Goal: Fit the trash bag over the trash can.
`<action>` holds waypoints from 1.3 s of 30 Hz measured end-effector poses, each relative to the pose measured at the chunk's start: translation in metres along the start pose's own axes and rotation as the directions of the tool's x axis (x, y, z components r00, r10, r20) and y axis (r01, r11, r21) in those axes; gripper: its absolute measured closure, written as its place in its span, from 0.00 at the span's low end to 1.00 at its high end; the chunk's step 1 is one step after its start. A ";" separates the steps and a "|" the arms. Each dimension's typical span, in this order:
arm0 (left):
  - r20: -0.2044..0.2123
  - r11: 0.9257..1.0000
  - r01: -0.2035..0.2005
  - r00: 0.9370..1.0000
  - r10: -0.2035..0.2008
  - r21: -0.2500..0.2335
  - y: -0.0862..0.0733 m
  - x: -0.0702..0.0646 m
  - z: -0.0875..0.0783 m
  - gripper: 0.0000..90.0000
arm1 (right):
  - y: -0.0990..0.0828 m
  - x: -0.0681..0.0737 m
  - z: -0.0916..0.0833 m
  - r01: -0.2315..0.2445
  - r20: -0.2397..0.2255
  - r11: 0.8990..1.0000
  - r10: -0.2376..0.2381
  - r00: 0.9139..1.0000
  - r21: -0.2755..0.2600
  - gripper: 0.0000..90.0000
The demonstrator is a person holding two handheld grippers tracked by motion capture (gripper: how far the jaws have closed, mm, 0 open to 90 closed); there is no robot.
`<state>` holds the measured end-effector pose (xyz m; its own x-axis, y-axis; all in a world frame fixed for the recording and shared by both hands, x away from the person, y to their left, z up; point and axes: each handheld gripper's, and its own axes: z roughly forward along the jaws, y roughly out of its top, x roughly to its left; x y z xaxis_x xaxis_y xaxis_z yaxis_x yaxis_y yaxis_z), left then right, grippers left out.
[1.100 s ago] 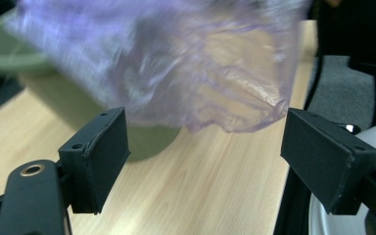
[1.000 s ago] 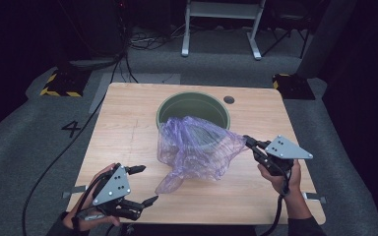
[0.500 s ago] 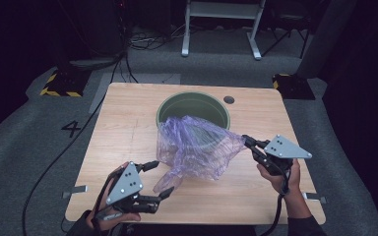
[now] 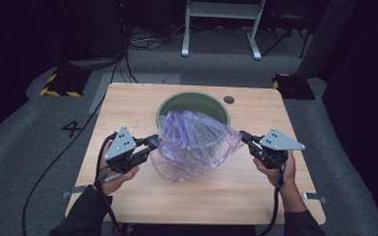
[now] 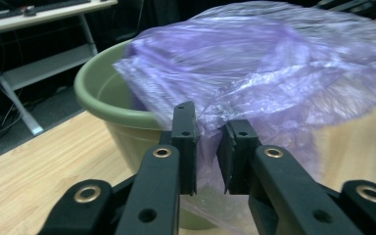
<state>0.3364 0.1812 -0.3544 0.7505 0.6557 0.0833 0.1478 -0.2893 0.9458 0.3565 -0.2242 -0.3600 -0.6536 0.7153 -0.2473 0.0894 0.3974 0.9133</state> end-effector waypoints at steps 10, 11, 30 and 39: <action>-0.037 0.998 0.059 0.998 -0.059 0.014 0.001 0.033 0.025 0.94 | -0.004 -0.017 0.021 -0.054 0.005 0.998 0.053 0.999 0.023 0.99; -0.041 0.998 0.066 0.997 -0.066 0.013 0.001 0.036 0.026 0.94 | -0.005 -0.018 0.023 -0.060 0.003 0.998 0.060 0.998 0.024 0.99; -0.081 0.996 0.082 0.994 -0.079 0.036 0.010 0.072 0.048 0.99 | 0.011 -0.032 0.046 -0.101 0.026 0.995 0.101 0.995 -0.002 0.98; -0.103 0.981 0.142 0.986 -0.129 0.129 -0.007 0.092 0.081 1.00 | 0.005 -0.046 0.077 -0.177 0.029 0.979 0.175 0.984 0.100 1.00</action>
<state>0.4561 0.1870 -0.3791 0.6549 0.7557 -0.0079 0.3351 -0.2809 0.8993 0.4448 -0.2114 -0.3693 -0.6057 0.7903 -0.0930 0.2784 0.3199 0.9056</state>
